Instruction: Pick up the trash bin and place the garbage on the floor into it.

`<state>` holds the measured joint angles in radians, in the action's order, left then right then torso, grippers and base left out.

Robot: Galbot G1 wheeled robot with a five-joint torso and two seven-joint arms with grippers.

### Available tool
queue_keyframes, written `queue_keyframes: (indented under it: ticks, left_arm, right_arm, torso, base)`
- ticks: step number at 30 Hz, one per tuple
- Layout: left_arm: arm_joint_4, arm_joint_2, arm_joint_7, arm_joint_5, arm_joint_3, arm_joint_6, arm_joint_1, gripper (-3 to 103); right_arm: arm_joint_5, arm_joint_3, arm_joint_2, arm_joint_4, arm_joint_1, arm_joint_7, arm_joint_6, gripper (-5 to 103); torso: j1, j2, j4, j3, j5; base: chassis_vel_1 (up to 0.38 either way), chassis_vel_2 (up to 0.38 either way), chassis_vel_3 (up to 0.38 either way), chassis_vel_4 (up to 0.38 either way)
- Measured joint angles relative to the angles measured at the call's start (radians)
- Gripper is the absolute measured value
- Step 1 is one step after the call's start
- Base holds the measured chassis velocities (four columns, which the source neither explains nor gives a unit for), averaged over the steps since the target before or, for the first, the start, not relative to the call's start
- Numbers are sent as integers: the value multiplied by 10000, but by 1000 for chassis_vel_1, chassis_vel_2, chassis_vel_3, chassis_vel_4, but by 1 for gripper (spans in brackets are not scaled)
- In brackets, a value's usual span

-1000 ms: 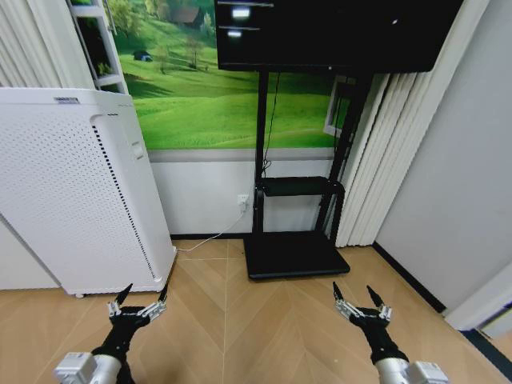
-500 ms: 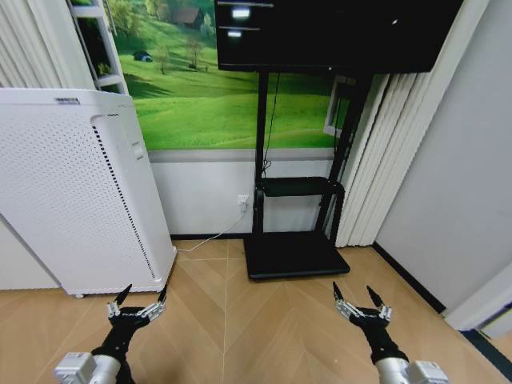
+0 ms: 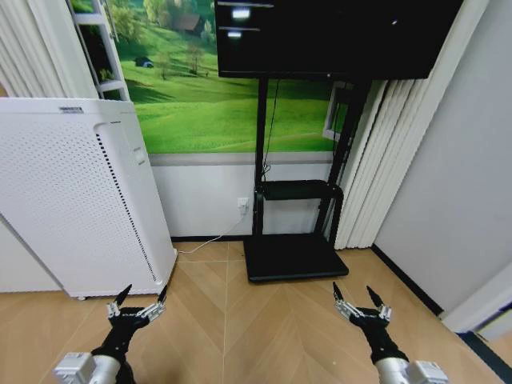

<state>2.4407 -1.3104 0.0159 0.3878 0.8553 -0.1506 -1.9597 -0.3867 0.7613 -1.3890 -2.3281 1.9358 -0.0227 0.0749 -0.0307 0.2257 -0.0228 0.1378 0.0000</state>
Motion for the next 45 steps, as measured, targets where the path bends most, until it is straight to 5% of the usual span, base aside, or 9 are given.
queue_keyframes:
  ticks: [45]
  left_arm:
    - [-11, 2, 4, 6, 3, 13, -1, 100]
  right_arm:
    - [-1, 0, 2, 5, -2, -9, 3, 100]
  torso:
    - [-535, 1621, 1, 1081, 1]
  base:
    - [3, 5, -5, -4]
